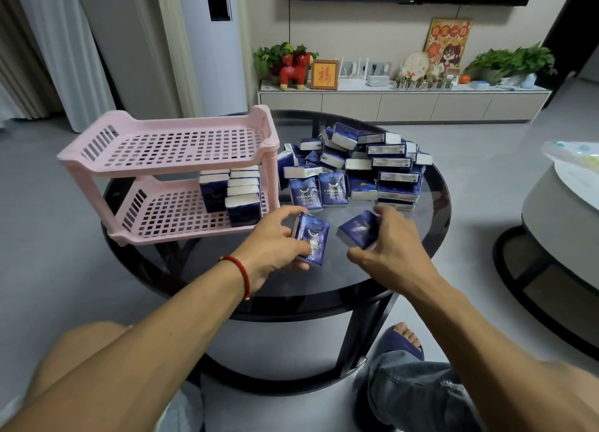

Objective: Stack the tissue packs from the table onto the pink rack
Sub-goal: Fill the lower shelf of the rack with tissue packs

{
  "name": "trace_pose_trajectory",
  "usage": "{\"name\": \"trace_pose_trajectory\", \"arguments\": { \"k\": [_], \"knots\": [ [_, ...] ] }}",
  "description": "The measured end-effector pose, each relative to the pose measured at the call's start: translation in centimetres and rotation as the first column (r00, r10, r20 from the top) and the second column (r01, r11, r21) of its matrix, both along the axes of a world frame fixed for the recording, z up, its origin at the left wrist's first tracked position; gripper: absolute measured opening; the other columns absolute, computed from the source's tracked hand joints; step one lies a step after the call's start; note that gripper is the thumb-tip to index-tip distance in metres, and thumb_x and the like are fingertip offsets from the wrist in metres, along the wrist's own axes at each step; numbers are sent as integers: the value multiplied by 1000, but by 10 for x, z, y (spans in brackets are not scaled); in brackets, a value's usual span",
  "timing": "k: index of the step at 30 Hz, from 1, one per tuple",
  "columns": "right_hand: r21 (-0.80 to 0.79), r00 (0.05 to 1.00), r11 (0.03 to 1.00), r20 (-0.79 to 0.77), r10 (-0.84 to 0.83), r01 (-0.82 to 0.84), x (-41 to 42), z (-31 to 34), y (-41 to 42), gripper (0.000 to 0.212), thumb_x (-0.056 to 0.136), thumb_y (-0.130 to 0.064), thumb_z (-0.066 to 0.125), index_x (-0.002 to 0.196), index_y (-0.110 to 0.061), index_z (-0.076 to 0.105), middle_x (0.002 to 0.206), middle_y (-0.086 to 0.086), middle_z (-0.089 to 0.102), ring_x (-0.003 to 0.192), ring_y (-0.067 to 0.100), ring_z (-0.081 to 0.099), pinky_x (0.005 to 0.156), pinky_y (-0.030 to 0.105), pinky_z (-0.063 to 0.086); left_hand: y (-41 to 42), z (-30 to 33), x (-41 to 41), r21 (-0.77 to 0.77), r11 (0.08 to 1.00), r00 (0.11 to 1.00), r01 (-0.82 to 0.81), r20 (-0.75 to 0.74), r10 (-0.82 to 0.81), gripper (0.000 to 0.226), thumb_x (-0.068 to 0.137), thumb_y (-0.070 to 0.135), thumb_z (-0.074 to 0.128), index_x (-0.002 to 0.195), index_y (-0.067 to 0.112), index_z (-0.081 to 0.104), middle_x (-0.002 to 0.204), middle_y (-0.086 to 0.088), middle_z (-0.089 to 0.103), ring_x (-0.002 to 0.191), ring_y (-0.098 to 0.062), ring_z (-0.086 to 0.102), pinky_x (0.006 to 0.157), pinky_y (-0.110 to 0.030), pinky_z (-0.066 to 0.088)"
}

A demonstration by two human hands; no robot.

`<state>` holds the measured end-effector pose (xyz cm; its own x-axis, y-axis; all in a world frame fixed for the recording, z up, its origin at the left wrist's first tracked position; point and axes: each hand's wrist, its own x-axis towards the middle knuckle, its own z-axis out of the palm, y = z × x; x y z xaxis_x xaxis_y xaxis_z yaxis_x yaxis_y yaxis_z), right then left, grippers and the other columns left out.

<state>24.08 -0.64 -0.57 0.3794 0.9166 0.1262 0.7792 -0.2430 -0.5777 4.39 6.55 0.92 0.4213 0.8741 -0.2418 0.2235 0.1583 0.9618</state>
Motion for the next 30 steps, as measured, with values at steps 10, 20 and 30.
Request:
{"name": "trace_pose_trajectory", "arguments": {
  "k": [10, 20, 30],
  "knots": [
    [137, 764, 755, 204, 612, -642, -49, 9, 5, 96, 70, -16, 84, 153, -25, 37, 152, -2, 35, 135, 12, 30, 111, 25, 32, -8, 5, -30, 54, 999, 994, -9, 111, 3, 51, 82, -9, 76, 122, 18, 61, 115, -21, 72, 109, -36, 71, 89, -47, 61],
    [134, 812, 805, 6, 583, -578, -73, 13, 26, 63, 89, -28, 77, 145, -32, 47, 130, -4, 62, 114, 12, 60, 92, 39, 57, -6, -5, -75, 511, 849, 953, 136, -301, 28, 64, 73, 23, 89, 116, 34, 42, 111, 7, 71, 103, -11, 68, 95, -41, 55],
    [209, 812, 804, -69, 580, -557, -89, 24, 29, 58, 89, -30, 78, 140, -27, 51, 122, -8, 64, 99, 4, 66, 81, 28, 60, 1, 12, -106, 512, 855, 960, 77, -269, 75, 52, 72, 18, 91, 110, 35, 60, 111, 10, 72, 104, -5, 70, 94, -39, 60]
  ]
}}
